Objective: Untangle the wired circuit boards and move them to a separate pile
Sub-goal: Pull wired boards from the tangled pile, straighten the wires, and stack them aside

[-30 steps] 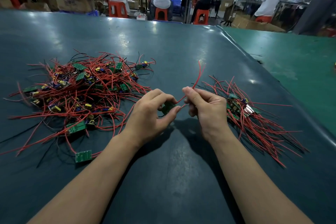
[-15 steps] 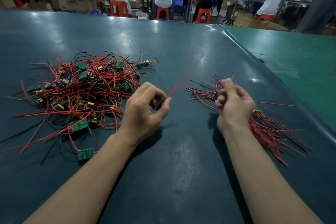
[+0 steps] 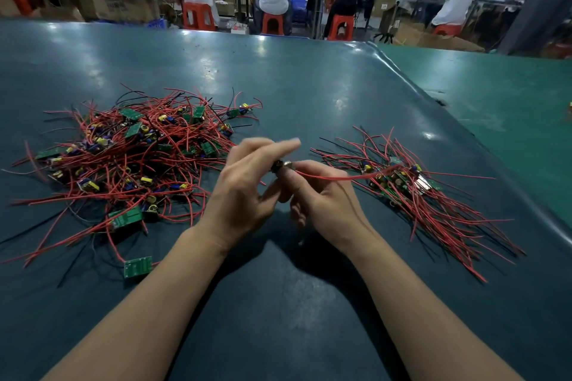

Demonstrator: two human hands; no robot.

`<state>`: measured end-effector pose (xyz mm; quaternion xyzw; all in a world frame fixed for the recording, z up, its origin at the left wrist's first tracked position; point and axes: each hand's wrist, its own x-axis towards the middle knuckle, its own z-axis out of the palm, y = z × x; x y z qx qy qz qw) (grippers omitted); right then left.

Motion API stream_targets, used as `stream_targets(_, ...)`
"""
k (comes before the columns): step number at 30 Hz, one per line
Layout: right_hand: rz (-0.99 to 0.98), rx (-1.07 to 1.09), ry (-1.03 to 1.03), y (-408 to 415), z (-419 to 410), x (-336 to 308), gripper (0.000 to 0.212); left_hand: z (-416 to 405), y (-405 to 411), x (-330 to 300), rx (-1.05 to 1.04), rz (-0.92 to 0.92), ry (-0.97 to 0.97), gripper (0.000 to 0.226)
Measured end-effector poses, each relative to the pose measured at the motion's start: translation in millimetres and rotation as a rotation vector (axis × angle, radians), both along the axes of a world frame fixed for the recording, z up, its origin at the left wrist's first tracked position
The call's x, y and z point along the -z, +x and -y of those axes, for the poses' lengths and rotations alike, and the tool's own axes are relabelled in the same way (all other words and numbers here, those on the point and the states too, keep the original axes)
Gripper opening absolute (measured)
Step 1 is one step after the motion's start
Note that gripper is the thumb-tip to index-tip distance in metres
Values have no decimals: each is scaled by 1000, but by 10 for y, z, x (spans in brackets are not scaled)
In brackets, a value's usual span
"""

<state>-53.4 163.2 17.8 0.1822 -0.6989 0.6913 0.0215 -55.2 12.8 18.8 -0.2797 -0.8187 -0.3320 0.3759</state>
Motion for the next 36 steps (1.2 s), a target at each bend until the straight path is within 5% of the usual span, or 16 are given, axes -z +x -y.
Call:
stream_targets(4, -98, 307, -62, -27, -6, -15, 25, 59, -30, 11, -170, -88, -3, 58)
stream_targets(7, -45, 573, -286, -90, -119, -85, 31, 72, -35, 47, -335, -110, 52, 44)
stream_targets(11, 416, 542, -818, -153, -271, -128, 40, 133, -84, 89, -688, 78, 25, 40)
stream_targets(13, 583, 445, -881, -165, -296, -110, 38, 198, -106, 110, -846, 269, -8, 44)
stream_targets(17, 560, 326, -708, -163, -228, -92, 31, 296, -111, 125, -1004, 524, -112, 43)
stream_targets(25, 555, 286, -603, -160, -226, -73, 22, 370, -121, 112, -1017, 529, -181, 21)
stream_targets(31, 498, 211, -400, -132, -182, -76, 18, 332, -92, -1, -838, 44, 105, 22)
stream_targets(34, 389, 118, -200, -86, -116, -59, 5, 234, -43, -43, -598, -258, 100, 23)
stream_targets(36, 268, 5, -76, -22, -52, -12, 16, 129, 12, -42, -380, -320, 62, 26)
